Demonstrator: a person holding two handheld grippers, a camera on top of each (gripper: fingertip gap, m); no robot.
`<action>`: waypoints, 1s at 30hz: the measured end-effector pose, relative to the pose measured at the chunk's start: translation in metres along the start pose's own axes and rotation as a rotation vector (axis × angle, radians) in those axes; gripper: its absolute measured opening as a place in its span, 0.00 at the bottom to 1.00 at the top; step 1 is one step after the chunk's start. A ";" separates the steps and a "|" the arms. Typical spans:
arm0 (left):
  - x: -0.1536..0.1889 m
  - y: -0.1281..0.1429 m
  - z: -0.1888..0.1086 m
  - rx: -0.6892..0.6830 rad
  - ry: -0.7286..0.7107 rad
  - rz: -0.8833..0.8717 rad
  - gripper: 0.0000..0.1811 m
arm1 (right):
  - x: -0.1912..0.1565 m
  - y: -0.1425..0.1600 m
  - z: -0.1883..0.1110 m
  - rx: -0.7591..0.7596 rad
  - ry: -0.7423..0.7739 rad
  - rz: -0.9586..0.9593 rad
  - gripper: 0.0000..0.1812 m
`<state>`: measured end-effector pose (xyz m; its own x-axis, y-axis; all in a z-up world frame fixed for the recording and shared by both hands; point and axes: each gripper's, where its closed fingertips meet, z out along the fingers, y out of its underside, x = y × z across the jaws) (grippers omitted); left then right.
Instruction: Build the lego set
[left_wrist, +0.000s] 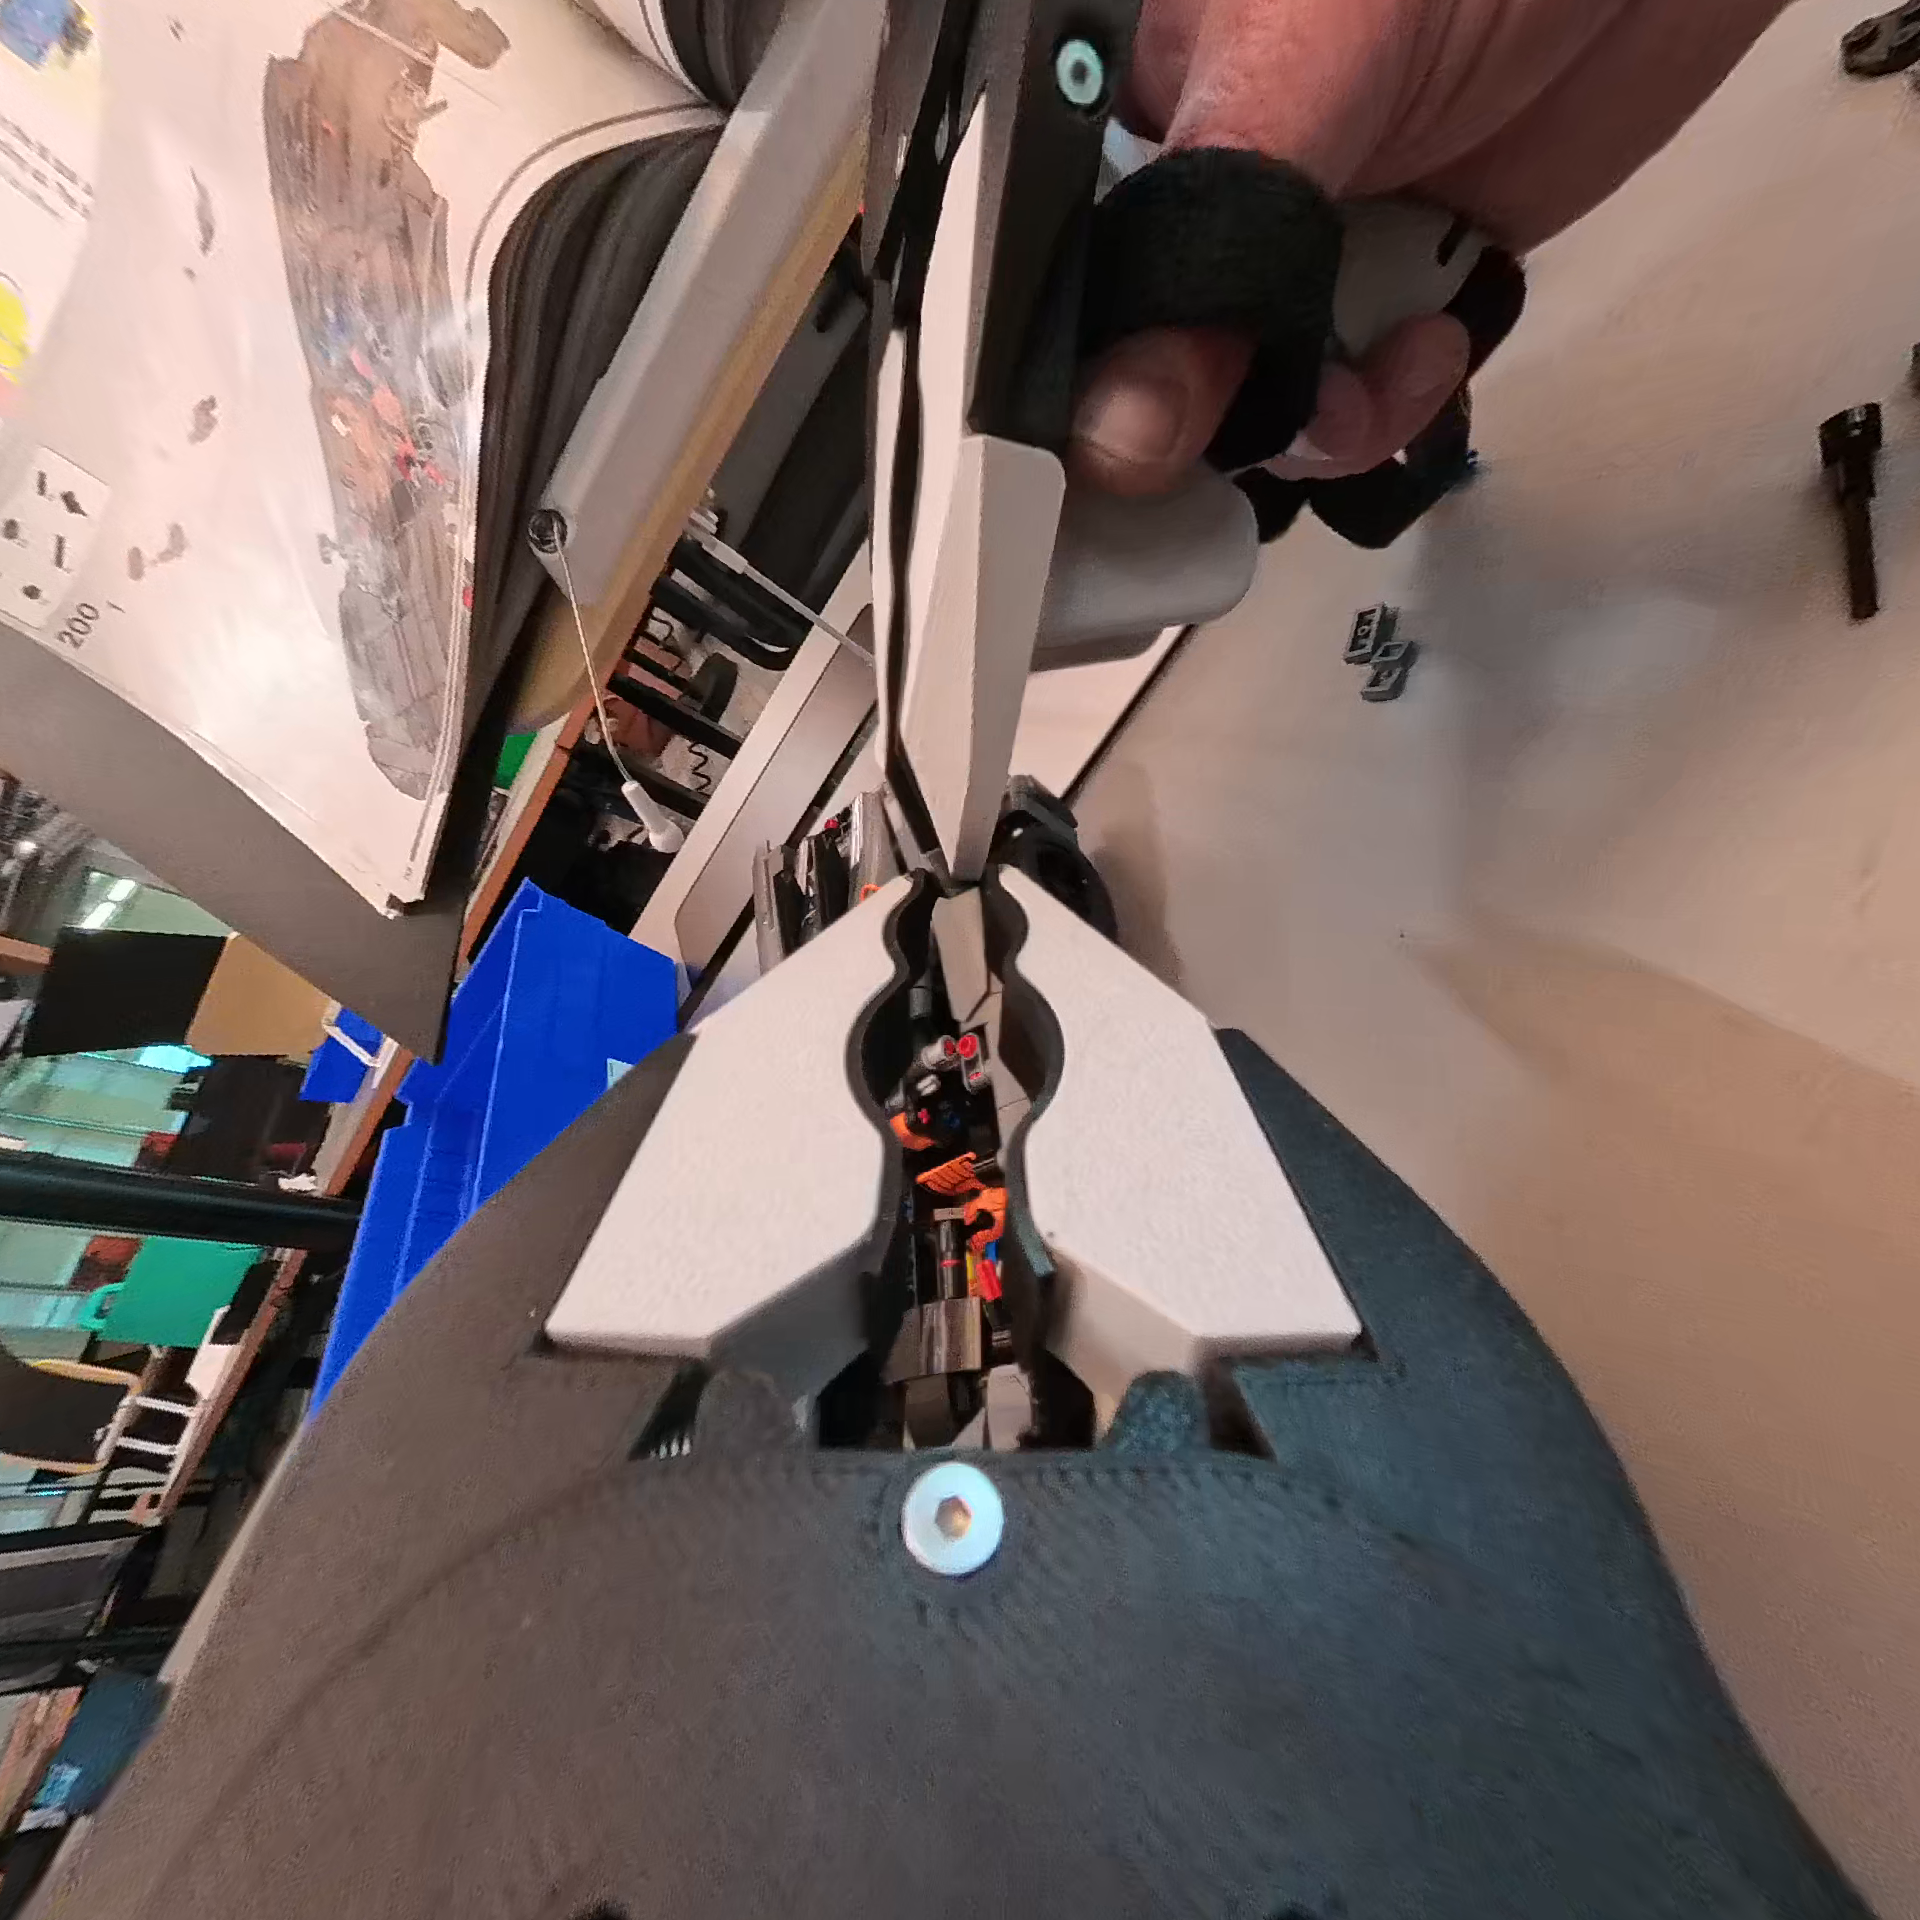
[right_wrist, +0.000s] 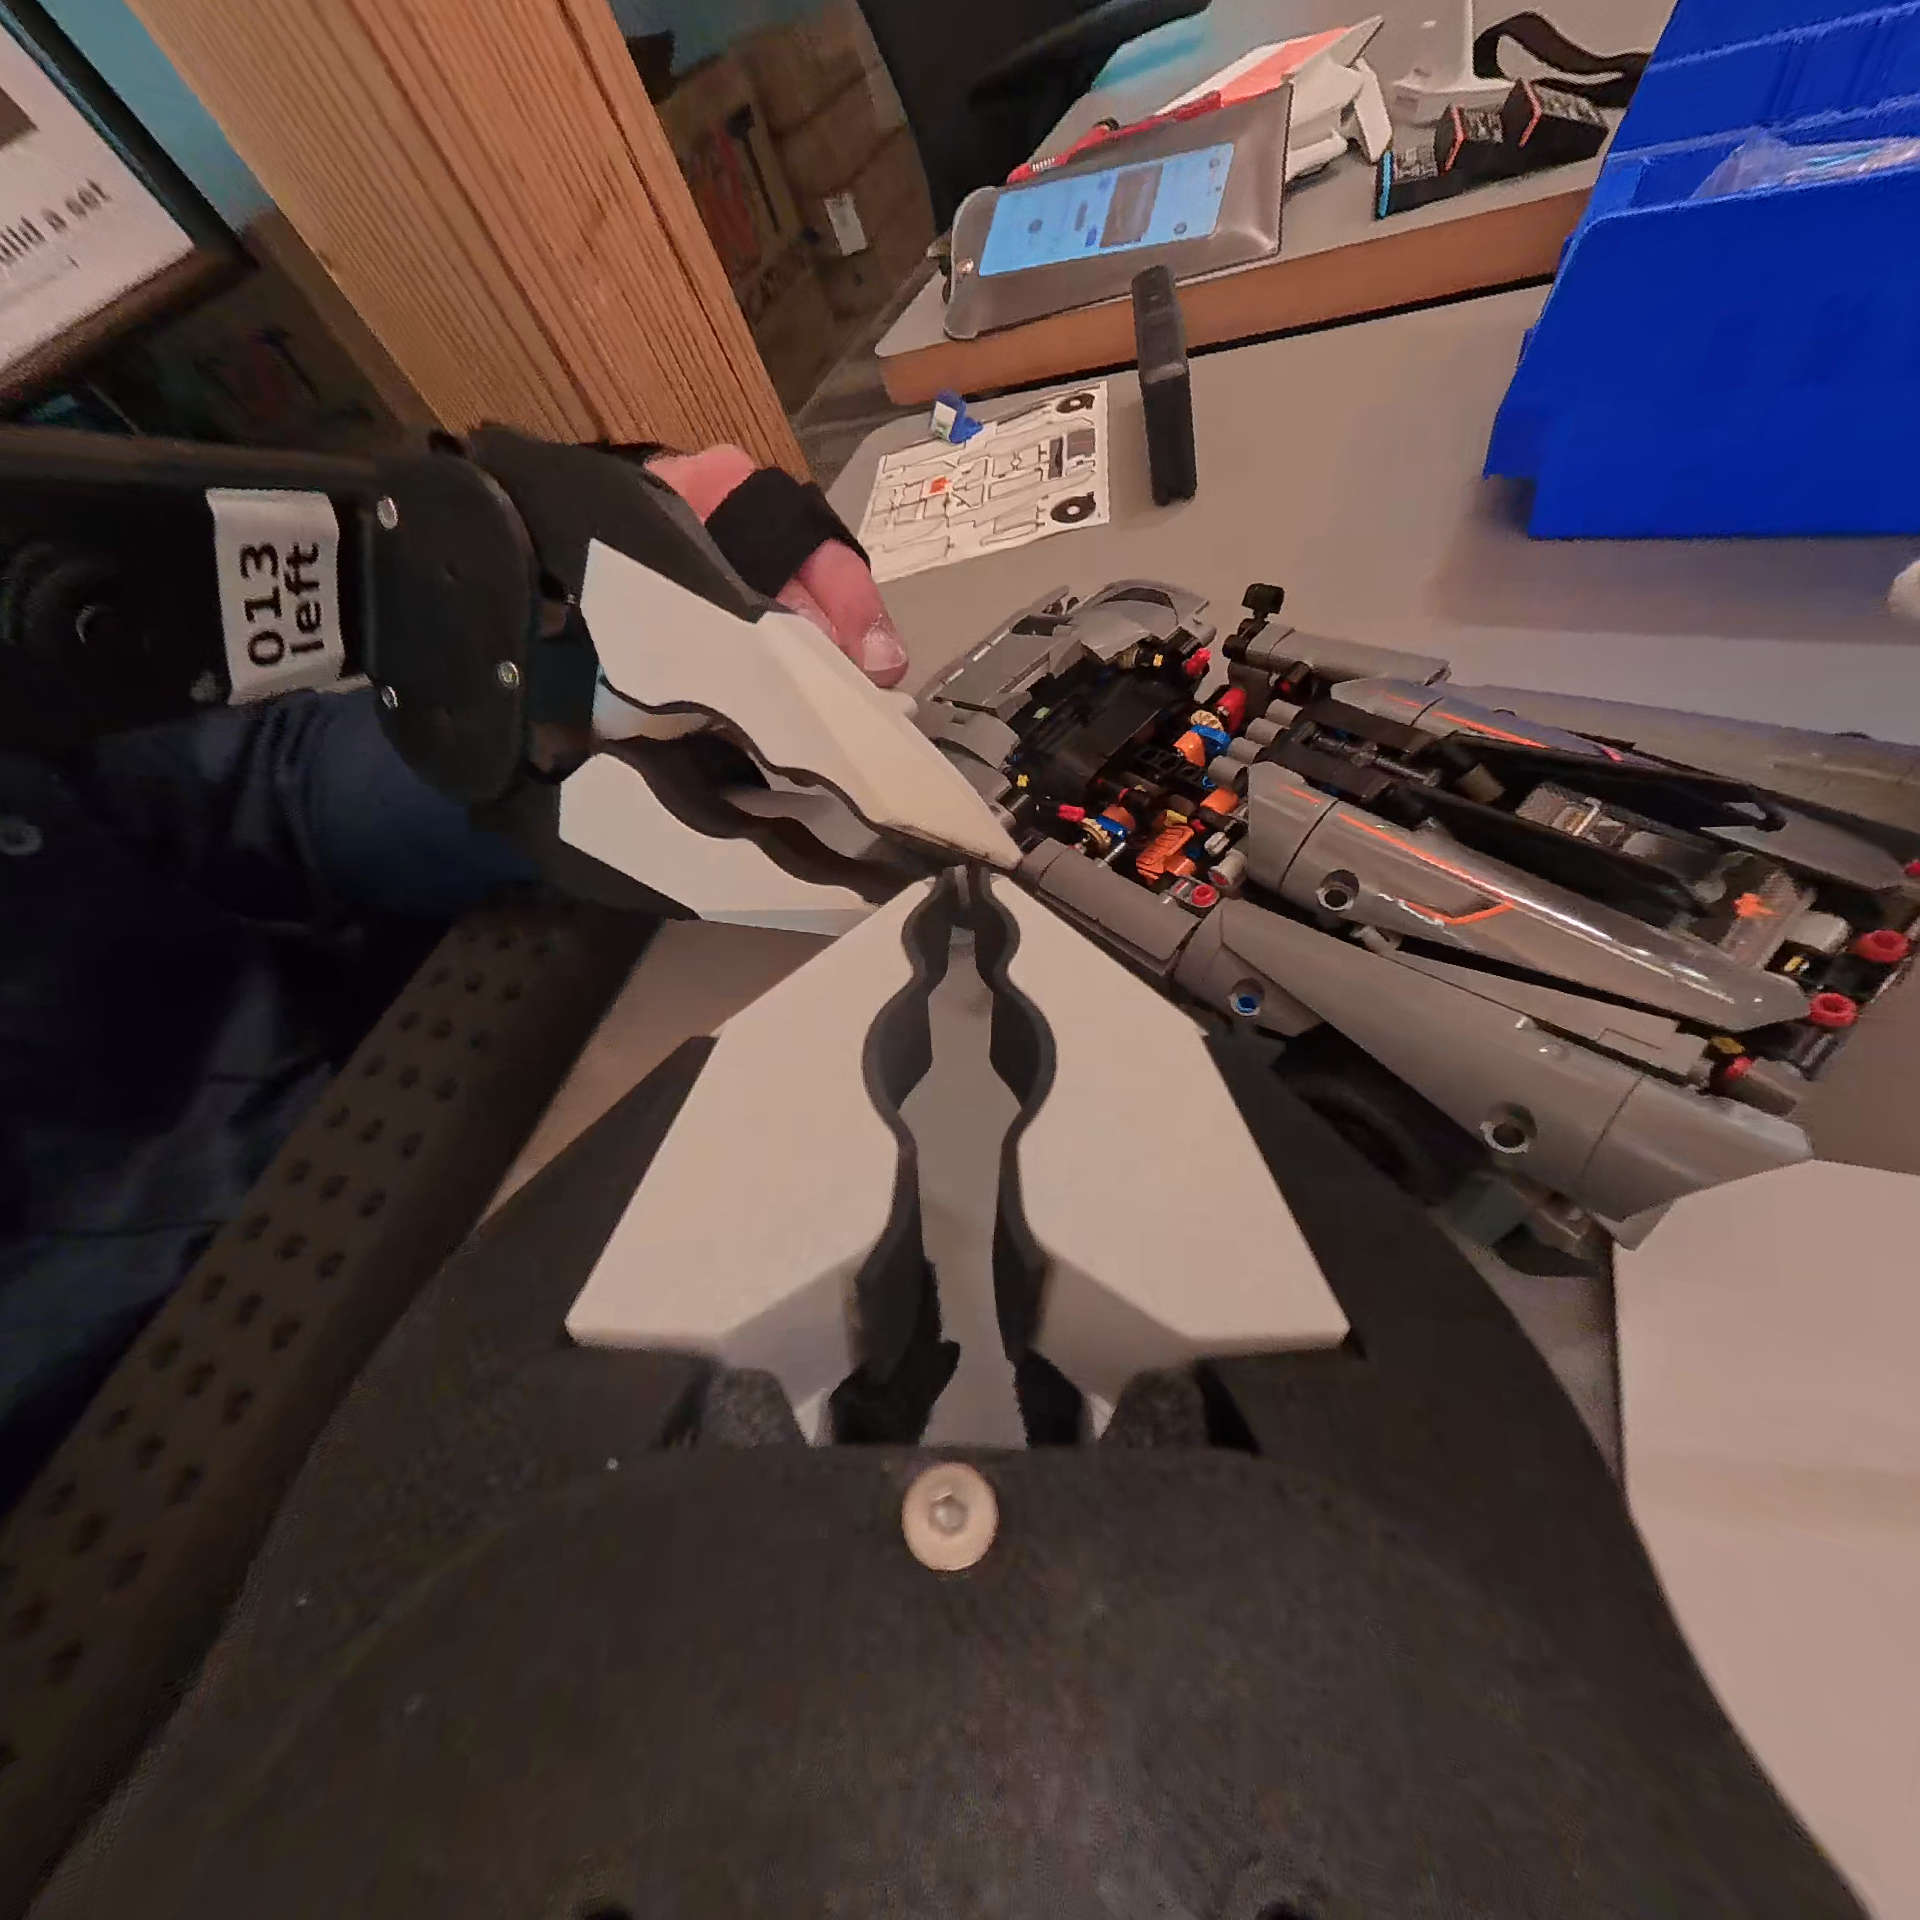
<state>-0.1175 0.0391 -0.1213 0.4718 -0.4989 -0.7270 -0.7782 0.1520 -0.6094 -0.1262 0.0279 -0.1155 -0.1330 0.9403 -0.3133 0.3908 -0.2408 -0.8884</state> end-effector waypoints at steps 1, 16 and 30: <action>-0.001 0.000 0.000 0.000 -0.005 0.005 0.04 | 0.000 -0.001 0.000 0.005 -0.006 0.013 0.01; 0.020 0.006 0.003 -0.061 0.093 -0.004 0.03 | -0.001 0.019 -0.001 -0.143 0.015 -0.013 0.01; 0.034 0.008 -0.003 0.038 0.321 -0.203 0.04 | -0.003 0.027 -0.007 -0.311 0.183 -0.456 0.03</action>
<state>-0.1090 0.0212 -0.1502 0.4560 -0.7631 -0.4580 -0.6635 0.0514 -0.7464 -0.1092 0.0198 -0.1364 -0.2018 0.9653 0.1658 0.5836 0.2545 -0.7712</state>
